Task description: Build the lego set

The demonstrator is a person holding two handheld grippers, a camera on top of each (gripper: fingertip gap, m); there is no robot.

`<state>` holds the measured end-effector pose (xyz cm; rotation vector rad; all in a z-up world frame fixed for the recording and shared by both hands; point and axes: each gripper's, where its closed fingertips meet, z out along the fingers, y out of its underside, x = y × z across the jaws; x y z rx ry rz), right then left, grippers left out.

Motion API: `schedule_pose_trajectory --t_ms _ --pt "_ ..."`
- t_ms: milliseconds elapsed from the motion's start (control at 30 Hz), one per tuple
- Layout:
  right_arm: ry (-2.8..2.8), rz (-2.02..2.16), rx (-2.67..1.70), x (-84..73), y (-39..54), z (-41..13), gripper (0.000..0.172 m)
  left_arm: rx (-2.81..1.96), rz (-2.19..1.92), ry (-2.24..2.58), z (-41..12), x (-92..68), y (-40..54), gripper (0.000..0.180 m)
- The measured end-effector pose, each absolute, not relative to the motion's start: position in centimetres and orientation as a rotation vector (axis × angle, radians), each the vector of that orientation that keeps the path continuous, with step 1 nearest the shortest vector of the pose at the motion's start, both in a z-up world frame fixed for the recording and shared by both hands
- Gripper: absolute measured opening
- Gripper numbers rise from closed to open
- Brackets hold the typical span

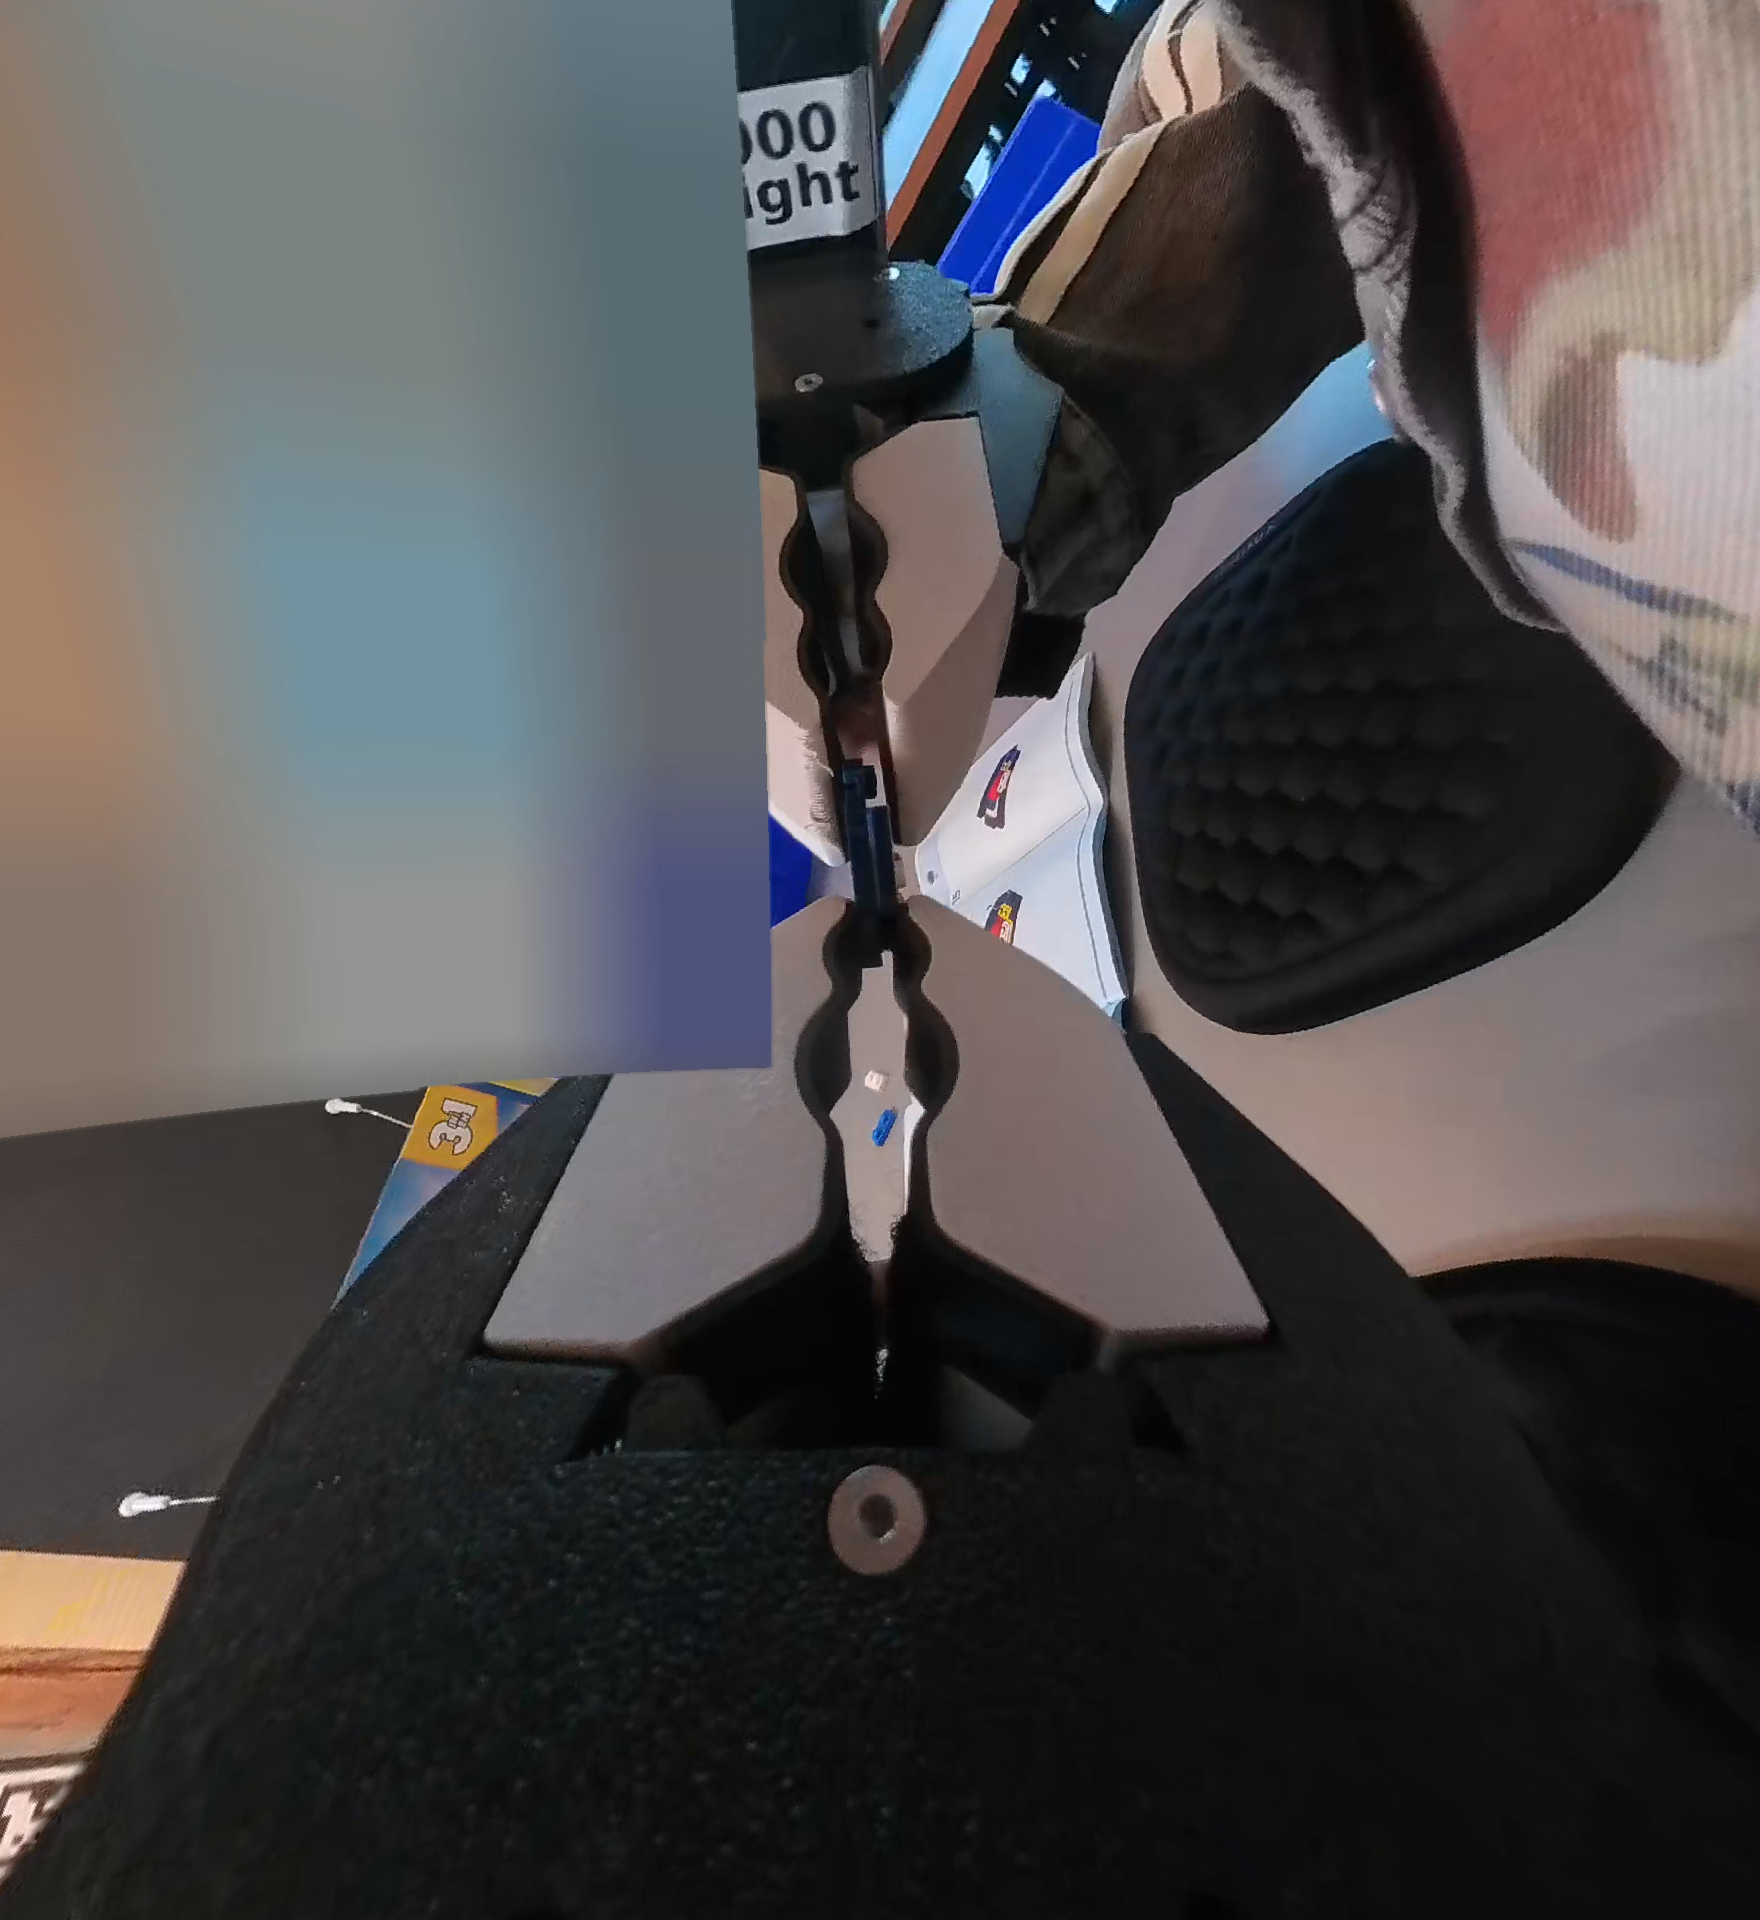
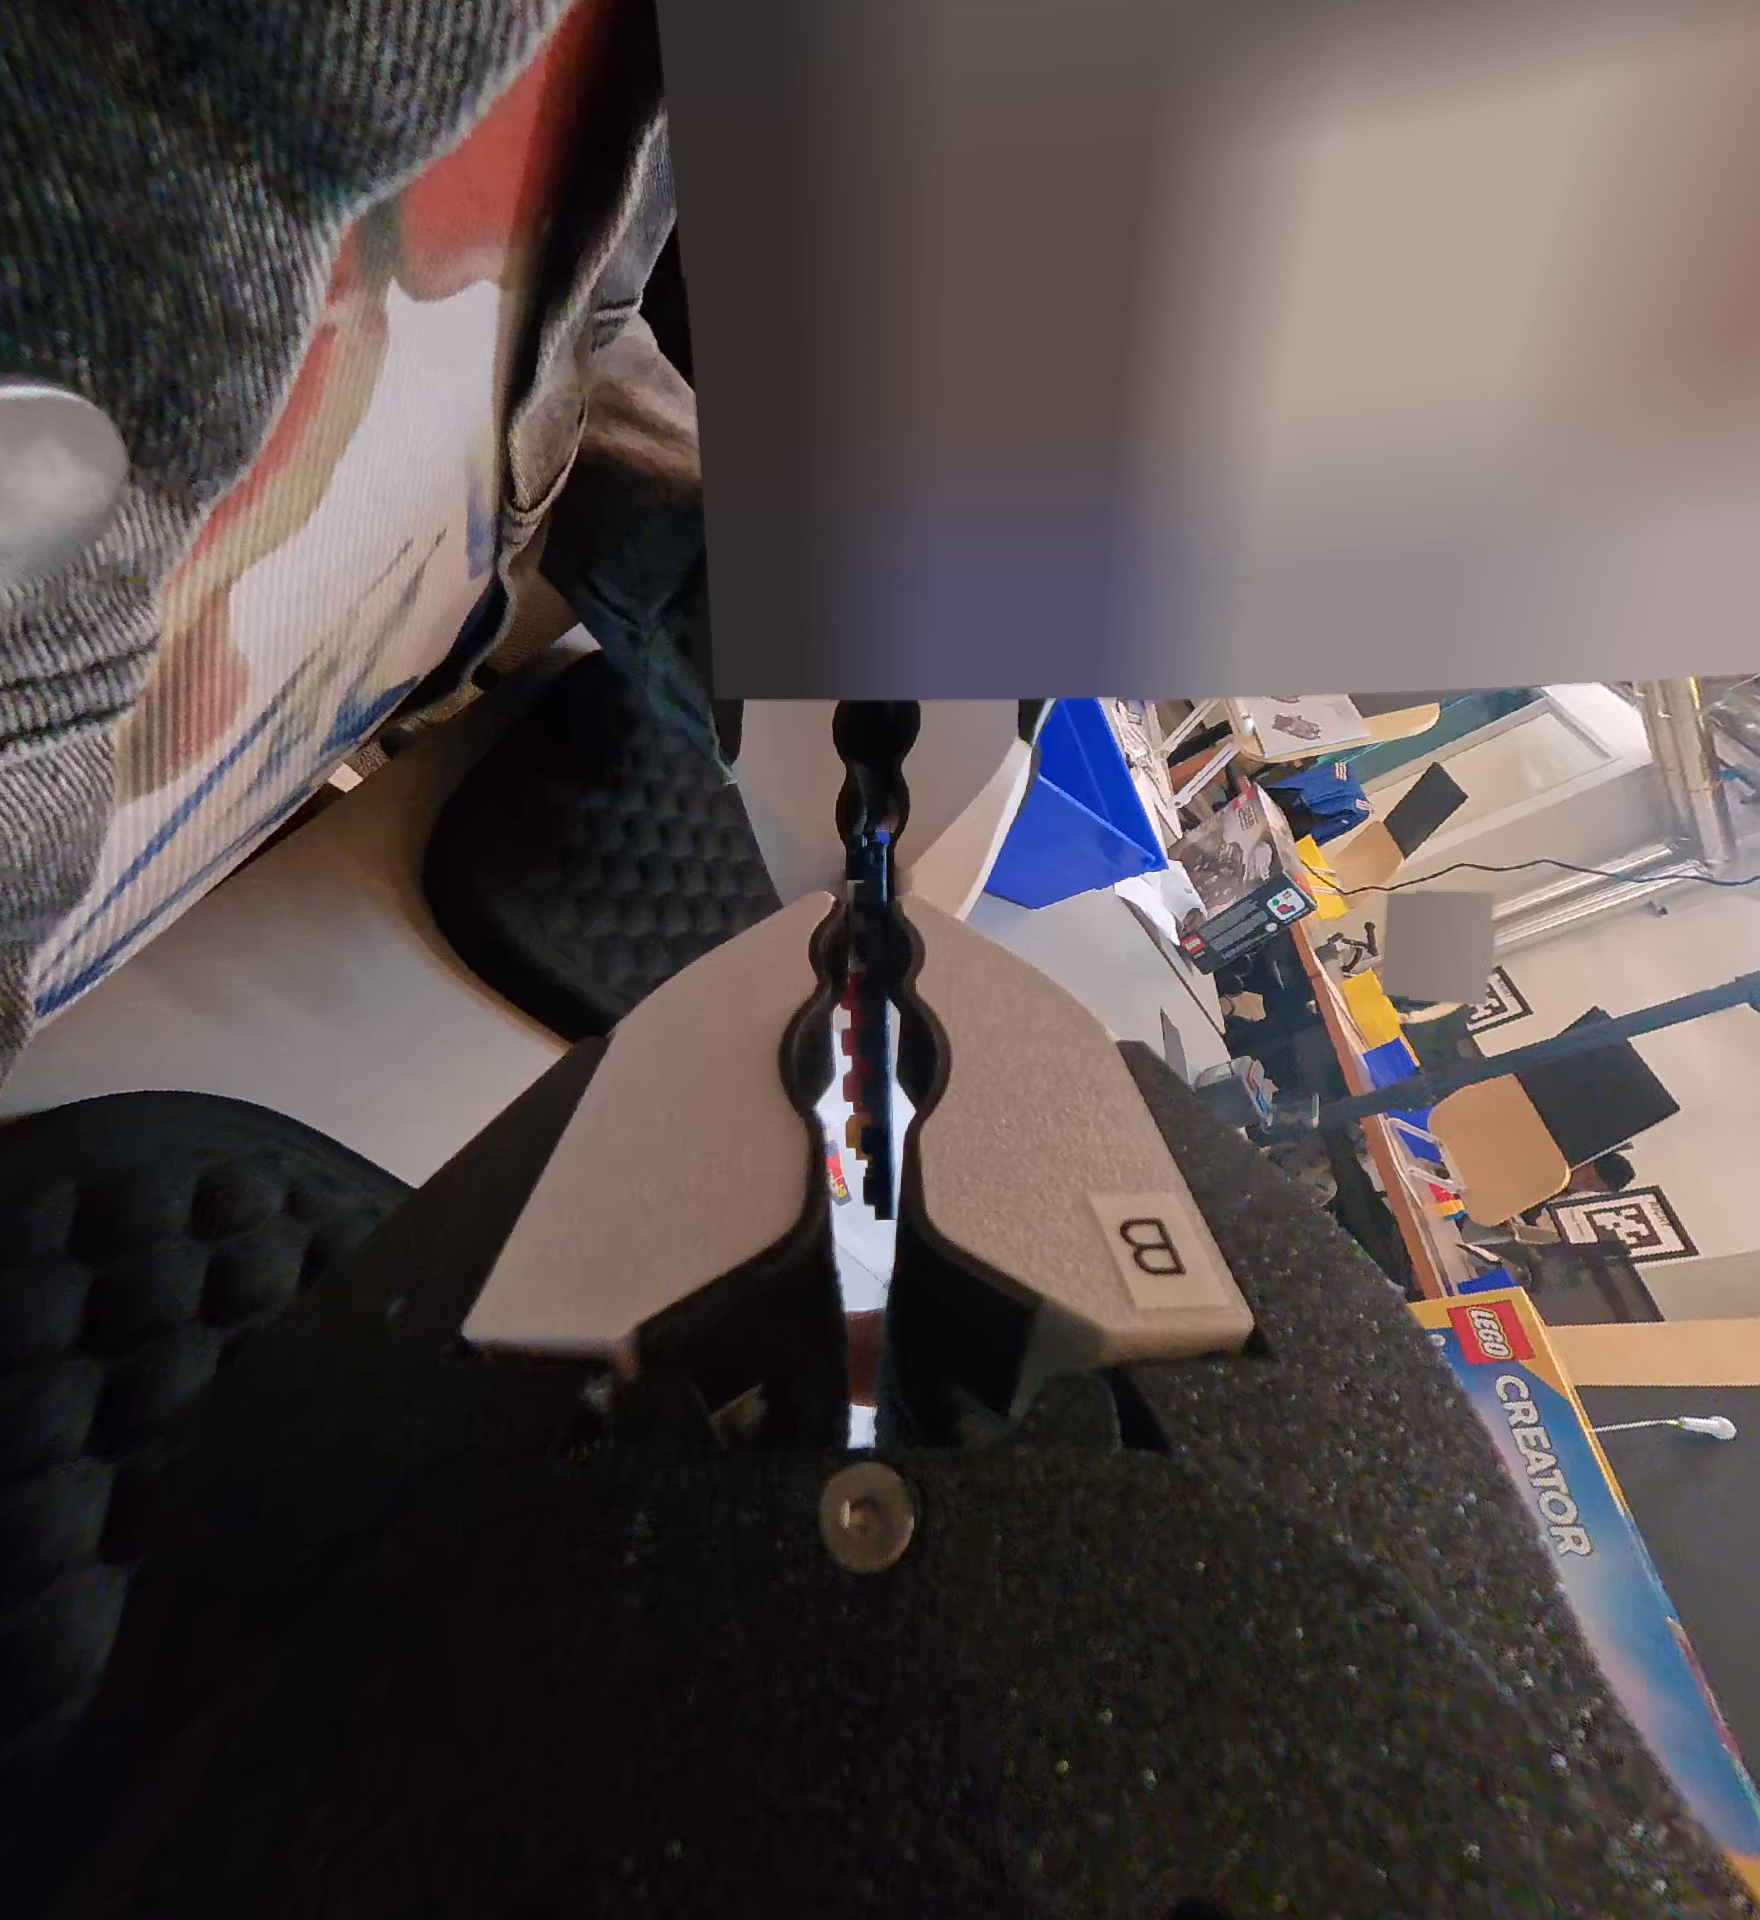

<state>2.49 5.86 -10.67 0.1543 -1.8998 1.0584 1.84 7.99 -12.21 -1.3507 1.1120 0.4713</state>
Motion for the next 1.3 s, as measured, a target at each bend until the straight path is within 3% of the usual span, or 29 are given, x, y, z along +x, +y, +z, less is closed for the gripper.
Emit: schedule_pose_trajectory --t_ms 233,900,1000,1300 --pt "-1.808 1.008 0.117 1.8 6.2 -10.0 0.013 -1.328 0.565 1.095 -11.7 1.2 8.2 0.005" --pt "-1.817 1.024 0.099 1.3 5.9 -10.3 0.007 -1.314 0.569 1.115 -11.7 1.0 8.1 0.005" --pt "-1.792 1.027 0.047 1.1 6.5 -10.2 0.018 -1.305 0.585 1.111 -11.7 0.8 8.1 0.005" --pt "-1.798 1.002 0.068 1.2 6.2 -10.4 0.017 -1.312 0.576 1.118 -11.7 0.8 8.0 0.005"
